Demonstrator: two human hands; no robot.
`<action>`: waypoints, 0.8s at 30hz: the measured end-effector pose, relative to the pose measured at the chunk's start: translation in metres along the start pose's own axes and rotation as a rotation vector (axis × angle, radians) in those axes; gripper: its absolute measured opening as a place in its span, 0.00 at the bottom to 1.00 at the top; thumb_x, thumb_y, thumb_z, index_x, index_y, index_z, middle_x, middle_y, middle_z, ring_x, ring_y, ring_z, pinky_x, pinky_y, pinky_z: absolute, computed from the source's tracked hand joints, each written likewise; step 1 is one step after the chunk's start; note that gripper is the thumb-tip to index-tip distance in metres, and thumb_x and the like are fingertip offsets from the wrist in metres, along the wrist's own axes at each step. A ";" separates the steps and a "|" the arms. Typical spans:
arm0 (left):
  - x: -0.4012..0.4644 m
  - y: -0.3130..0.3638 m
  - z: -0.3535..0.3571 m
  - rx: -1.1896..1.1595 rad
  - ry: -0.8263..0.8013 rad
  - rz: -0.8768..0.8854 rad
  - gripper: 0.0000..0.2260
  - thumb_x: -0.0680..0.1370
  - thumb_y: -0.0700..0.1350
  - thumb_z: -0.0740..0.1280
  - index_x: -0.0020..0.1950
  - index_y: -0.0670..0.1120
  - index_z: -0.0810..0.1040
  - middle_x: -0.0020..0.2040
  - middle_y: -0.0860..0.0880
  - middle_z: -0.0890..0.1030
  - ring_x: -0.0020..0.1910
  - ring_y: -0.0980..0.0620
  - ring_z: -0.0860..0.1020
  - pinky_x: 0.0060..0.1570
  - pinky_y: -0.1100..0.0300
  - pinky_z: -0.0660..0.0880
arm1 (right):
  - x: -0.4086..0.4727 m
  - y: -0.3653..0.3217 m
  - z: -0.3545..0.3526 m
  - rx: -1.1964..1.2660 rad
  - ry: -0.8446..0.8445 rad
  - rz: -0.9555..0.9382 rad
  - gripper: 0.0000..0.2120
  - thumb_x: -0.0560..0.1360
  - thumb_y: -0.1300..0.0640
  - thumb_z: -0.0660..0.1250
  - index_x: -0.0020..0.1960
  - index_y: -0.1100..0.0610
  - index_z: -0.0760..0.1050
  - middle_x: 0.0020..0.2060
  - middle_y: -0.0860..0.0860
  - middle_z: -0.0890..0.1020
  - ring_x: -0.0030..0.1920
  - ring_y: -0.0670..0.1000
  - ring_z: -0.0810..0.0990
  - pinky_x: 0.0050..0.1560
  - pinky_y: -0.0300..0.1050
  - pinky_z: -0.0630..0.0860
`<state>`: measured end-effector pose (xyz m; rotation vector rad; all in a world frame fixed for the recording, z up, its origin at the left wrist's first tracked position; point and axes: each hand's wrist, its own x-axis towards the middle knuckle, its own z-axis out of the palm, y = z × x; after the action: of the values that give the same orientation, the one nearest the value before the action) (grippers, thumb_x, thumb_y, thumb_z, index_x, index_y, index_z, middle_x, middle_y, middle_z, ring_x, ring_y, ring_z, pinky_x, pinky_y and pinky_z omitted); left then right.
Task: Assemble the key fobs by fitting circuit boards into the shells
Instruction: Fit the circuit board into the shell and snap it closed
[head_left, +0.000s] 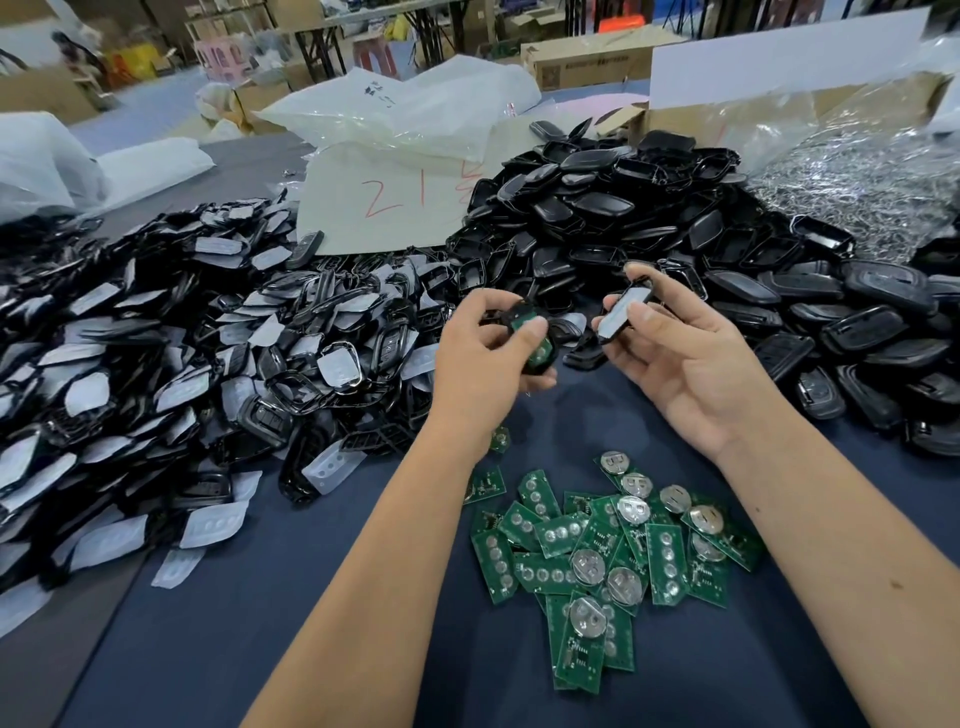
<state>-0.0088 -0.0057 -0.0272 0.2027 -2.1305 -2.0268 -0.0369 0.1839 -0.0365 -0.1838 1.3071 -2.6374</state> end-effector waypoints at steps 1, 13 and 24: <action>0.001 0.002 -0.001 -0.097 0.017 -0.060 0.06 0.82 0.39 0.70 0.57 0.47 0.77 0.43 0.44 0.81 0.32 0.47 0.84 0.36 0.53 0.84 | -0.001 0.000 0.001 -0.014 -0.009 0.002 0.20 0.74 0.63 0.69 0.65 0.56 0.79 0.52 0.55 0.83 0.51 0.54 0.85 0.56 0.47 0.82; 0.002 -0.003 0.002 -0.169 -0.001 -0.207 0.10 0.80 0.36 0.71 0.60 0.45 0.80 0.55 0.29 0.80 0.41 0.46 0.80 0.39 0.57 0.83 | -0.004 0.005 0.004 -0.304 -0.105 0.005 0.22 0.69 0.60 0.76 0.64 0.55 0.82 0.35 0.42 0.80 0.64 0.62 0.82 0.68 0.57 0.78; 0.004 -0.008 0.002 -0.114 -0.009 -0.110 0.10 0.79 0.37 0.72 0.58 0.49 0.81 0.39 0.47 0.80 0.31 0.56 0.79 0.39 0.54 0.84 | -0.006 0.005 0.008 -0.390 -0.022 0.013 0.23 0.66 0.57 0.79 0.61 0.56 0.84 0.54 0.70 0.82 0.53 0.59 0.83 0.66 0.63 0.78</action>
<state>-0.0130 -0.0048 -0.0356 0.3002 -2.0440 -2.2067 -0.0292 0.1760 -0.0357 -0.2567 1.7946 -2.3339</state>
